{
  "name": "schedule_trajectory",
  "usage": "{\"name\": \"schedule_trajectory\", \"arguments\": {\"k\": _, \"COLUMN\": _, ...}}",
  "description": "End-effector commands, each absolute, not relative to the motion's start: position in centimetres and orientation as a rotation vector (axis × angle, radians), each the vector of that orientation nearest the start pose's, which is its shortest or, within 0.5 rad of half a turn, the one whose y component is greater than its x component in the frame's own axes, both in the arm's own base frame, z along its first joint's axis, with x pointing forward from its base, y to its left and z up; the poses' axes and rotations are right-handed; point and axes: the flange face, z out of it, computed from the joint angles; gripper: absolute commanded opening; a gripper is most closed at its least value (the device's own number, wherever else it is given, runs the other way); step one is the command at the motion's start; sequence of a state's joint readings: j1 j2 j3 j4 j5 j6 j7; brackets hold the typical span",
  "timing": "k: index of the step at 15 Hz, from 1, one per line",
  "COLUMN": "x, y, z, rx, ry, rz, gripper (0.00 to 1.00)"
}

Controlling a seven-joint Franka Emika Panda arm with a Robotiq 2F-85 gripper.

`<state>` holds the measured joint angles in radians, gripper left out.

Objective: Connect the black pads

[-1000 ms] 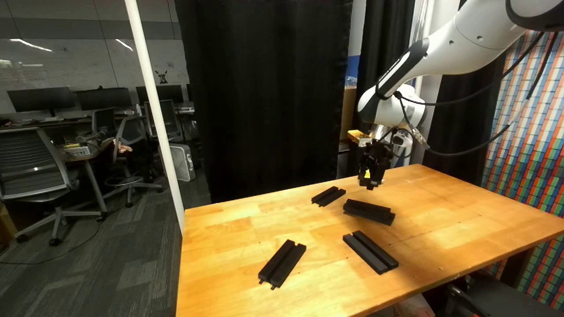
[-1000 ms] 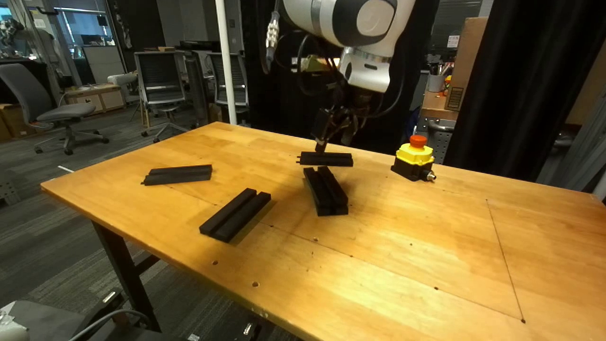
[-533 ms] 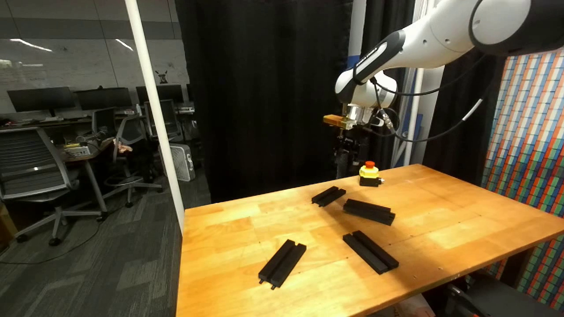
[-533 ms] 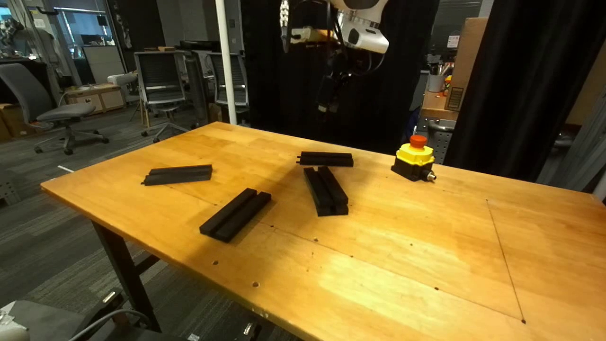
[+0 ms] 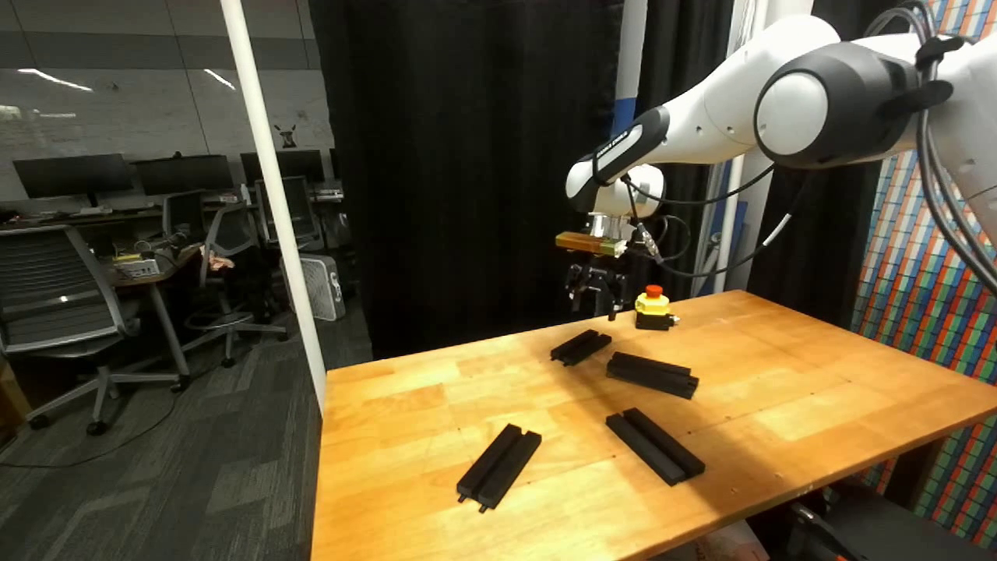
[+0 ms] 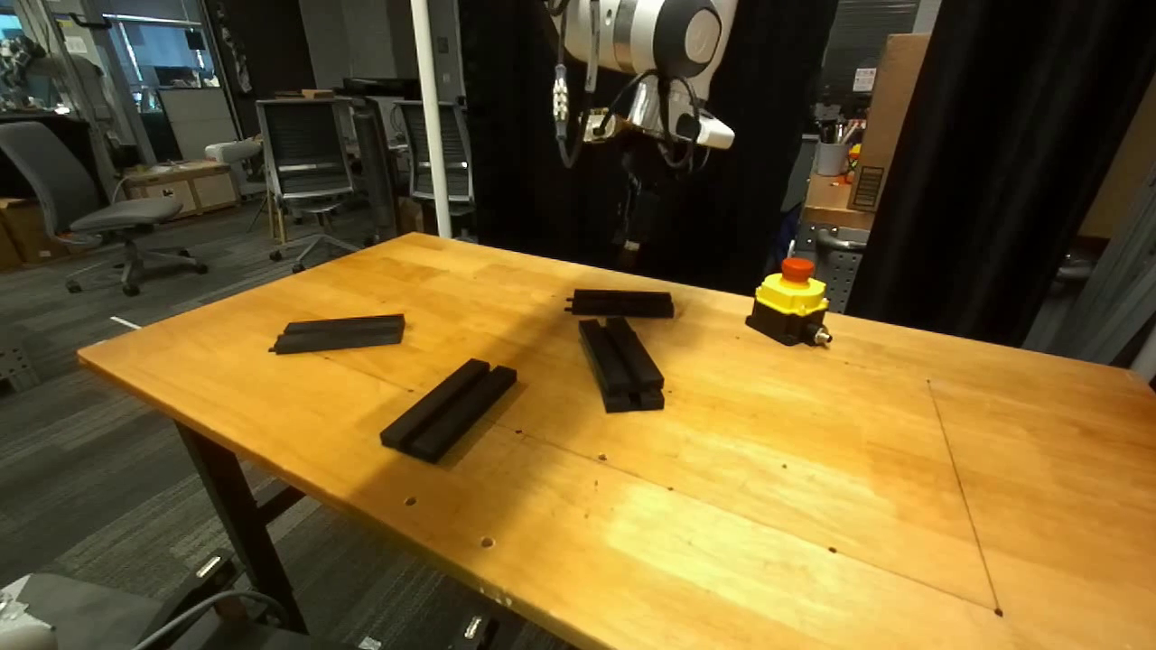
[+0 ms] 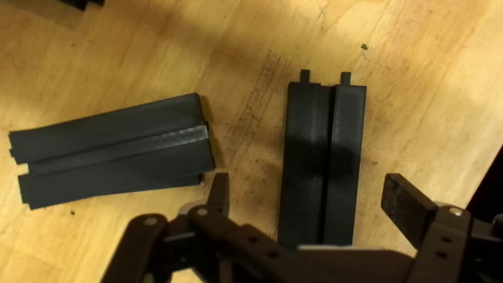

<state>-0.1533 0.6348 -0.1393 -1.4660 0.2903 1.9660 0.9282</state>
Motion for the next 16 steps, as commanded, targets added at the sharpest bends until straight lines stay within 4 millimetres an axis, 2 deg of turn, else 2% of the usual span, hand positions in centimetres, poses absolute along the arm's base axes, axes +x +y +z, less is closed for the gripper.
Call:
{"name": "schedule_trajectory", "arguments": {"k": 1, "x": 69.8, "y": -16.5, "z": 29.5, "rx": -2.579, "ry": 1.652, "rz": 0.249, "gripper": 1.00}}
{"name": "schedule_trajectory", "arguments": {"k": 5, "x": 70.9, "y": -14.5, "z": 28.0, "rx": -2.806, "ry": 1.458, "rz": 0.202, "gripper": 1.00}}
{"name": "schedule_trajectory", "arguments": {"k": 8, "x": 71.8, "y": -13.0, "z": 27.0, "rx": -2.880, "ry": 1.388, "rz": 0.133, "gripper": 1.00}}
{"name": "schedule_trajectory", "arguments": {"k": 12, "x": 72.2, "y": -11.9, "z": 25.8, "rx": -2.808, "ry": 1.400, "rz": 0.083, "gripper": 1.00}}
{"name": "schedule_trajectory", "arguments": {"k": 16, "x": 72.0, "y": -11.8, "z": 25.2, "rx": -2.702, "ry": 1.480, "rz": 0.128, "gripper": 1.00}}
